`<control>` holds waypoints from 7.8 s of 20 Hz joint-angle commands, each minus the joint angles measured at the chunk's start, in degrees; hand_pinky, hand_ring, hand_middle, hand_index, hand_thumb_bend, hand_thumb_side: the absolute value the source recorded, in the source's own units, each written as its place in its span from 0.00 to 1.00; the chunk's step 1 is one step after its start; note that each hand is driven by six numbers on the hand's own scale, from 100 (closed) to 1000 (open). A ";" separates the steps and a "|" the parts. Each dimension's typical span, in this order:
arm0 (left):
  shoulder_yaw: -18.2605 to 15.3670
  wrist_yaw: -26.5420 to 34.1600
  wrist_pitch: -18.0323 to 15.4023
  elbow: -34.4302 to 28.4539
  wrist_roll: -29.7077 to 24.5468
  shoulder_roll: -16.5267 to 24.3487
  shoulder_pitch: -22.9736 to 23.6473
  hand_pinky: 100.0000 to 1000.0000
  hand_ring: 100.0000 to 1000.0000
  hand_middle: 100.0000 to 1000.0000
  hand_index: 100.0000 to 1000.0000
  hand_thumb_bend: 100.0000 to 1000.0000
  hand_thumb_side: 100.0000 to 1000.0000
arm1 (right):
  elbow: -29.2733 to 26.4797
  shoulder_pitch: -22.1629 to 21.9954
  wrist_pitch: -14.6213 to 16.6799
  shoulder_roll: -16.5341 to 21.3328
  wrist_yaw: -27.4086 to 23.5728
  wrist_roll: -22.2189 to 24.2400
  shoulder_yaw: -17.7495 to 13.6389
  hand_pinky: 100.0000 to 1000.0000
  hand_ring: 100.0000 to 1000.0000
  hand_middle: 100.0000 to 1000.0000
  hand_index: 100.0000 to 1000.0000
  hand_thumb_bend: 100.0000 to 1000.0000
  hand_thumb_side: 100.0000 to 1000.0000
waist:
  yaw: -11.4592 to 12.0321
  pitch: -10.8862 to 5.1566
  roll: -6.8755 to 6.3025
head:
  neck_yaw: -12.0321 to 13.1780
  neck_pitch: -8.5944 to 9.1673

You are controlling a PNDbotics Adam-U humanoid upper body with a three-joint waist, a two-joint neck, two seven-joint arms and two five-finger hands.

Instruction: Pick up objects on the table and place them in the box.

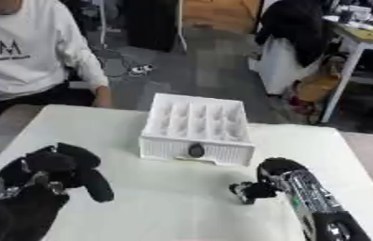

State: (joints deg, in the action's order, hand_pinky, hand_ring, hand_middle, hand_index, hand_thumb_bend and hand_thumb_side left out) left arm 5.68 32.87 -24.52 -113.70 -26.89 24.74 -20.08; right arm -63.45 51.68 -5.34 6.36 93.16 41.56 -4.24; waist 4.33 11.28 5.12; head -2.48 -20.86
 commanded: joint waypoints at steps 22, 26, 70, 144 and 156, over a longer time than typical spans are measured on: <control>-0.41 -0.13 -0.21 -0.89 0.12 0.94 -0.85 0.56 0.54 0.75 0.83 0.41 0.65 | 2.00 1.09 0.29 -0.06 1.70 -1.49 0.40 0.09 0.37 0.45 0.52 0.45 1.00 | 0.01 -0.65 -0.51 | 0.64 -0.13; -0.40 -0.11 -0.21 -0.89 0.08 0.90 -0.92 0.56 0.54 0.75 0.83 0.41 0.65 | 2.50 1.49 0.75 -0.24 1.84 -3.34 0.77 0.02 0.30 0.37 0.44 0.39 1.00 | 0.11 -0.54 -0.51 | 0.76 -0.17; -0.68 -0.71 -3.03 -0.89 0.58 4.28 -2.66 0.56 0.54 0.75 0.83 0.41 0.65 | 17.56 4.36 15.79 4.47 0.64 -50.69 1.37 0.00 0.00 0.00 0.00 0.00 0.78 | -0.73 0.15 -2.00 | 0.94 0.35; 0.56 -2.25 -1.60 -0.89 -0.93 6.45 -1.98 0.54 0.52 0.74 0.83 0.43 0.67 | 32.97 31.59 18.01 11.29 15.55 -69.04 -2.37 0.00 0.00 0.00 0.00 0.00 0.81 | 7.85 1.19 1.75 | -2.08 -0.14; 1.13 -2.84 -0.86 -0.89 -2.42 6.35 -1.96 0.53 0.52 0.74 0.83 0.43 0.67 | 33.77 34.77 15.40 12.75 22.07 -57.21 -5.09 0.00 0.00 0.00 0.00 0.00 0.83 | 10.75 2.80 3.03 | -4.17 -0.45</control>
State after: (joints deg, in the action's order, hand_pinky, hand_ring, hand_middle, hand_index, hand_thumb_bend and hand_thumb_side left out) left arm 6.79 30.30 -25.37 -113.71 -28.92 29.78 -21.36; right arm -29.25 84.11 10.24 17.11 114.35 -17.19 -8.79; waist 15.15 15.07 8.66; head -5.60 -21.58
